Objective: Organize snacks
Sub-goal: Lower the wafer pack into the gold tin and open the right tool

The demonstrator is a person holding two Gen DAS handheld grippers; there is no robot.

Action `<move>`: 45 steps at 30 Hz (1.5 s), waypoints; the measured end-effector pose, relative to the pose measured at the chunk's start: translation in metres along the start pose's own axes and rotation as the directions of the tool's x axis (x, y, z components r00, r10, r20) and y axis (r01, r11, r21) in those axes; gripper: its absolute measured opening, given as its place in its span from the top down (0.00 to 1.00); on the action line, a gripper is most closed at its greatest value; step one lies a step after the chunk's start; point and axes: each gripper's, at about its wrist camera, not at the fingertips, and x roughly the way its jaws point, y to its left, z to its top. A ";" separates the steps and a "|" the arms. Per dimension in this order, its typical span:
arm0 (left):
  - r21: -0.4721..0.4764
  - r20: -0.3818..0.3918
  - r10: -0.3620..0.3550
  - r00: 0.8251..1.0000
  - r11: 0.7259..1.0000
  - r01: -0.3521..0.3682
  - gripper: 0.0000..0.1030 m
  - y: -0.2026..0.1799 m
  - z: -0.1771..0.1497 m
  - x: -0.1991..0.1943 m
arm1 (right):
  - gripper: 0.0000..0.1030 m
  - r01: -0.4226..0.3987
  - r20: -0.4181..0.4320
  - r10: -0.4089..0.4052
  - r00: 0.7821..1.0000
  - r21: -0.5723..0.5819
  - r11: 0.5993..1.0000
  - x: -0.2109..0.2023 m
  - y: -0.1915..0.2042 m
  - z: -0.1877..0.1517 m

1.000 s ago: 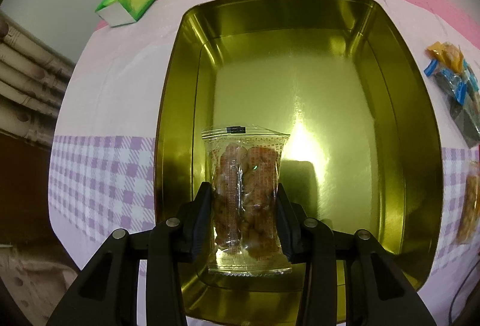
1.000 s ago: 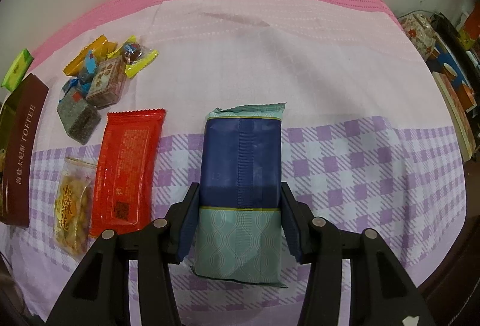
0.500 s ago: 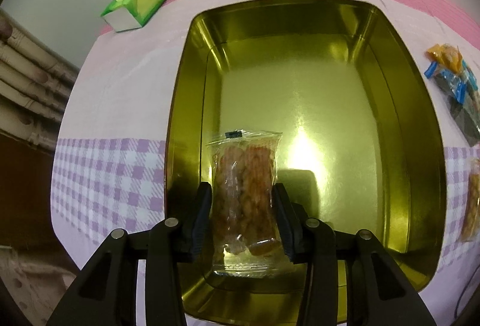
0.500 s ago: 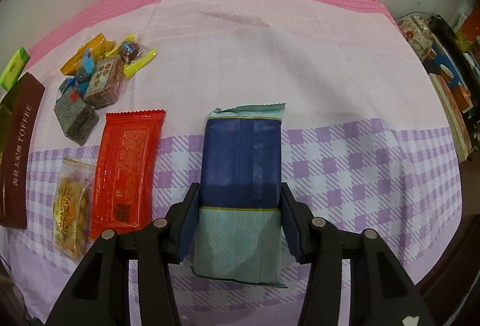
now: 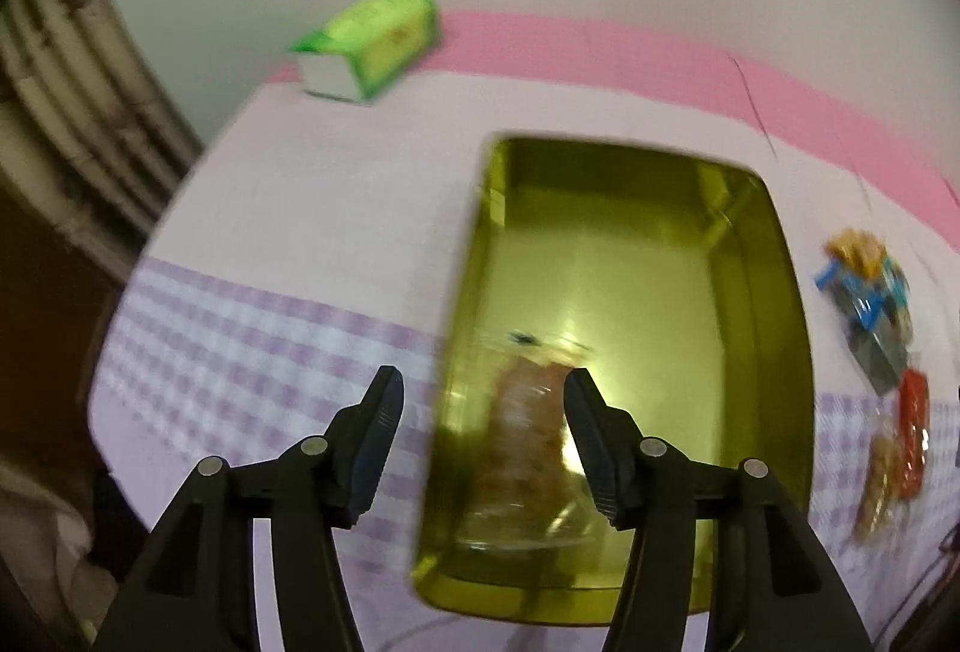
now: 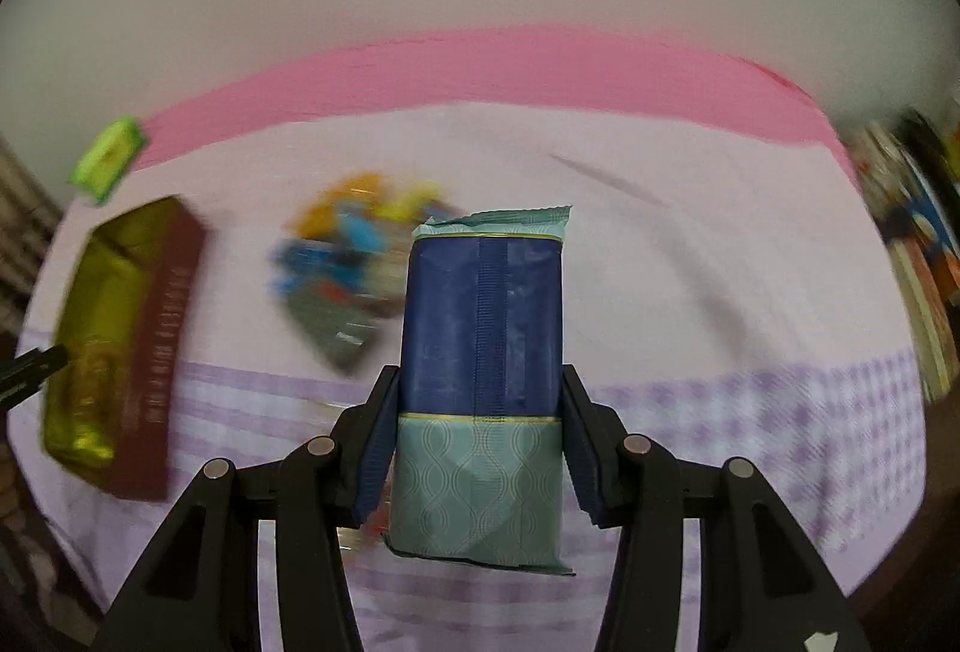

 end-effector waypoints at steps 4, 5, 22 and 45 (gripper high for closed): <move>-0.082 0.060 0.008 0.998 0.997 -0.003 0.41 0.027 0.005 -0.019 | 0.55 -0.106 -0.004 0.106 0.994 -0.083 0.991 -0.001 0.059 0.014; -0.101 0.063 0.021 0.998 0.995 -0.015 0.41 0.034 0.004 -0.020 | 0.55 -0.126 -0.009 0.125 0.992 -0.099 0.987 -0.001 0.071 0.016; -0.268 -0.076 0.085 0.994 0.958 -0.102 0.41 0.101 -0.026 0.011 | 0.55 -0.256 -0.131 0.229 0.964 -0.244 0.936 0.037 0.220 0.008; -0.281 -0.062 0.037 0.997 0.958 -0.053 0.36 0.100 -0.025 0.009 | 0.55 -0.199 -0.171 0.147 0.974 -0.347 0.916 0.081 0.254 -0.017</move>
